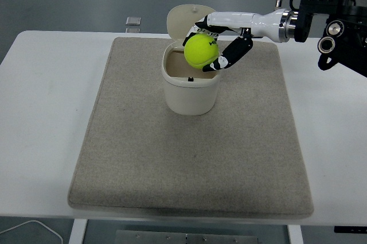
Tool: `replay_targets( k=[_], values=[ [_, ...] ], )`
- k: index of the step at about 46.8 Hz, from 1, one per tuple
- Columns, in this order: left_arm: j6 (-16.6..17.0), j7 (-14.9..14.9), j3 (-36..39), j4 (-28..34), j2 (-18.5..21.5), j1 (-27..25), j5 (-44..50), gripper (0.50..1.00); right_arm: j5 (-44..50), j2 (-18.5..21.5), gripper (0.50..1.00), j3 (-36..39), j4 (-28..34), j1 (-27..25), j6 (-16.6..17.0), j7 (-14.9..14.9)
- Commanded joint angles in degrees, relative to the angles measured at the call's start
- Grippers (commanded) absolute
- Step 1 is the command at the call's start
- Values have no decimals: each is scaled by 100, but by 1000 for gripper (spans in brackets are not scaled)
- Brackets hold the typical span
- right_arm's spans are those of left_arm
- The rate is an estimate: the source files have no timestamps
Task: Pick up the tennis ball and place it in the box.
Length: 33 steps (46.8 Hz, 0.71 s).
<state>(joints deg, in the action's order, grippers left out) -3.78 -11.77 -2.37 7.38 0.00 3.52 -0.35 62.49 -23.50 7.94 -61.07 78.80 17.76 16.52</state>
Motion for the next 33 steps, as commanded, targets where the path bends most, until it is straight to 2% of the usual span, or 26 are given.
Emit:
replay_targets(
  k=[1,2,12,18,23,33],
  values=[
    [0,-1,0,0,0,0,0,992,-9,65,539,-46,-1,-14,-71,0],
    [0,-1,0,0,0,0,0,992,-9,74,543,-73,-1,-5,-88,0],
    [0,-1,0,0,0,0,0,992,-61,91,748,-108,-1,-14,-159,0],
    [0,-1,0,0,0,0,0,992,-79,91,829,-108,-1,-14,-159,0],
    [0,-1,0,0,0,0,0,992,-79,91,856,-108,-1,-14,-150,0],
    [0,-1,0,0,0,0,0,992,-44,91,858,-126,-1,-31,-141,0]
  ],
)
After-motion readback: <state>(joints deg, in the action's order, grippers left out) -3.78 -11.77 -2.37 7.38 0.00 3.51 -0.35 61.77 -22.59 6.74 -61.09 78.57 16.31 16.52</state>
